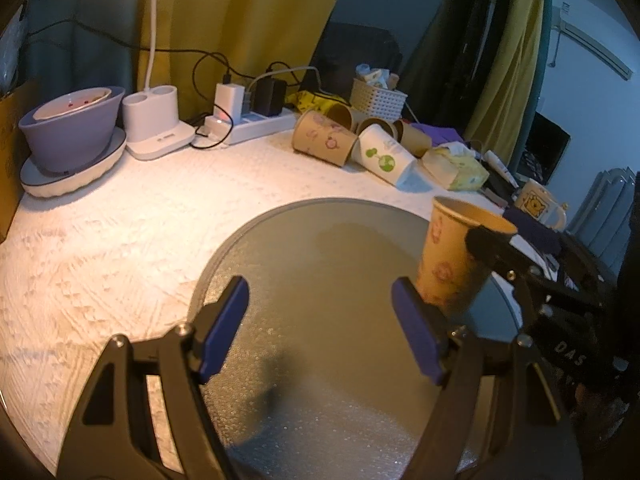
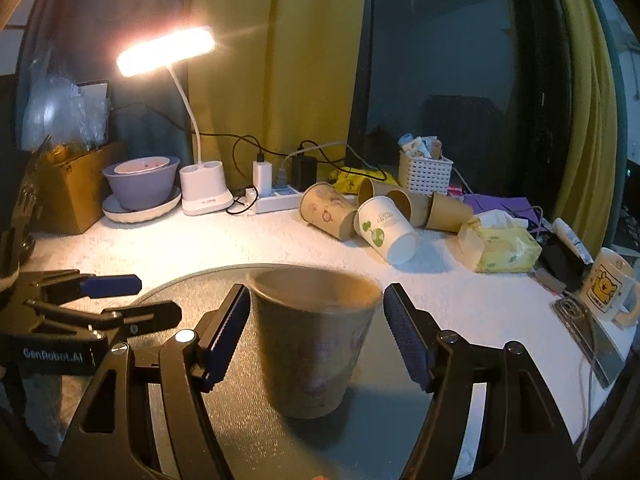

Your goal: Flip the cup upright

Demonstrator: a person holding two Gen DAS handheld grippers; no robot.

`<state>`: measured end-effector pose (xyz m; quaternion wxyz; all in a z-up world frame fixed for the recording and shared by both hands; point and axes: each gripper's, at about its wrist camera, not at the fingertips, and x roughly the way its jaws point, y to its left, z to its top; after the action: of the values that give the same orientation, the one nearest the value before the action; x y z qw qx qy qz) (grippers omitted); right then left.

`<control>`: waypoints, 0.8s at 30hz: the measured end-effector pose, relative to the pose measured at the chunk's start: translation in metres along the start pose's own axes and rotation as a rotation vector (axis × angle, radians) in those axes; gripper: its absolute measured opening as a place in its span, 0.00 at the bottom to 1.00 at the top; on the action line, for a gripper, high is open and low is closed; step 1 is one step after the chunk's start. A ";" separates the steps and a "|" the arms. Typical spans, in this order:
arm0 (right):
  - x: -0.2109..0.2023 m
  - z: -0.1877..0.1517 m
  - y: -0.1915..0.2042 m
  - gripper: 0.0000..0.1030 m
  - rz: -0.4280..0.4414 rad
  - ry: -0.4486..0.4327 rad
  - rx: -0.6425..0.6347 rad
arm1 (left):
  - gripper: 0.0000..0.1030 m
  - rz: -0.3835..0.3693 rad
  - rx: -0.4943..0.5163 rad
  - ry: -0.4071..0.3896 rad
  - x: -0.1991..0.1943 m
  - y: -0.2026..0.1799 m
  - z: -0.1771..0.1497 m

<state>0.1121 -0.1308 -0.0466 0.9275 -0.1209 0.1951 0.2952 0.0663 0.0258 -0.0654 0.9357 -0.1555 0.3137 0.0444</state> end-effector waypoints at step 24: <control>-0.026 -0.019 -0.007 0.72 -0.043 0.130 0.120 | 0.73 -0.041 0.139 -0.155 -0.039 -0.028 -0.002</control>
<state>0.0913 -0.1560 -0.0512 0.9245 -0.0883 0.2697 0.2547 0.0391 -0.0008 -0.0362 0.9663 -0.0928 0.2394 0.0154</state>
